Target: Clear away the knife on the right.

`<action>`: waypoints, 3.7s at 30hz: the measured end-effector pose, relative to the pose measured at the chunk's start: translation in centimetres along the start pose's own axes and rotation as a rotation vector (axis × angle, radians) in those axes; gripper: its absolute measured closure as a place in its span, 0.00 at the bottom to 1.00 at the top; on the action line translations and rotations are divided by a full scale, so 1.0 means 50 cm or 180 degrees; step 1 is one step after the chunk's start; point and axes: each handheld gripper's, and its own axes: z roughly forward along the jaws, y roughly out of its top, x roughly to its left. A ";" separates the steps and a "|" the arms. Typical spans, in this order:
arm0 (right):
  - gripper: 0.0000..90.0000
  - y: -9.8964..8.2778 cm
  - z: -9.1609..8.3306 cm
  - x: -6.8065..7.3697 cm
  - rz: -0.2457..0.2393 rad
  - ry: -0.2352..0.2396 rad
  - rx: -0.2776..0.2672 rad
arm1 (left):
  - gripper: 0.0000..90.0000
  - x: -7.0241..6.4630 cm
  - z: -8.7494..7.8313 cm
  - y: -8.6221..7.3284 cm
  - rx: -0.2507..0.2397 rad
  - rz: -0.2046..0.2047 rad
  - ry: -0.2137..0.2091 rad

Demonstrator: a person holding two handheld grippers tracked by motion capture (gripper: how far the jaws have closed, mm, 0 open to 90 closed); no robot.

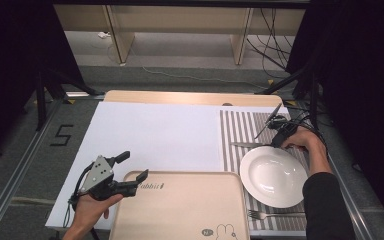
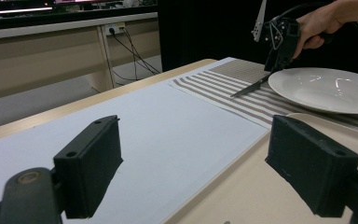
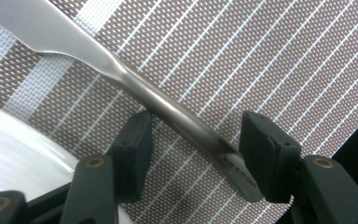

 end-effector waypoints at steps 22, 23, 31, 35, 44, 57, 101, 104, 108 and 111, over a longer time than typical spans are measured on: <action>0.63 0.001 -0.004 0.010 -0.0086 0.0060 0.0007 | 0.19 -0.001 -0.001 0.000 0.0000 0.0013 -0.0009; 0.63 0.001 -0.004 0.010 -0.0086 0.0060 0.0007 | 0.19 -0.002 -0.001 0.000 0.0002 0.0013 -0.0010; 0.73 0.015 -0.006 0.028 -0.0348 -0.0041 0.0116 | 0.19 -0.003 0.001 0.000 0.0009 0.0017 -0.0016; 0.75 0.023 -0.005 0.032 -0.0469 -0.0060 0.0120 | 0.19 -0.002 0.001 -0.001 0.0009 0.0009 -0.0016; 0.85 0.024 -0.007 0.035 -0.0533 0.0007 0.0161 | 0.19 -0.003 0.000 0.000 0.0010 0.0016 -0.0020; 0.87 0.020 -0.005 0.036 -0.0637 -0.0002 0.0084 | 0.19 -0.003 0.000 0.000 0.0010 0.0011 -0.0029; 0.89 0.022 -0.017 0.035 -0.0549 -0.0254 -0.0086 | 0.19 -0.002 0.000 0.000 -0.0017 -0.0017 -0.0038; 0.89 0.021 -0.026 0.026 -0.0445 -0.0293 -0.0156 | 0.19 -0.002 -0.001 0.000 0.0001 -0.0012 -0.0023; 0.89 0.011 -0.047 0.008 -0.0235 -0.0263 -0.0360 | 0.19 -0.002 -0.001 0.000 0.0004 -0.0014 -0.0020; 0.89 0.007 -0.057 0.002 -0.0117 -0.0212 -0.0418 | 0.19 -0.001 0.000 0.000 -0.0023 -0.0020 -0.0036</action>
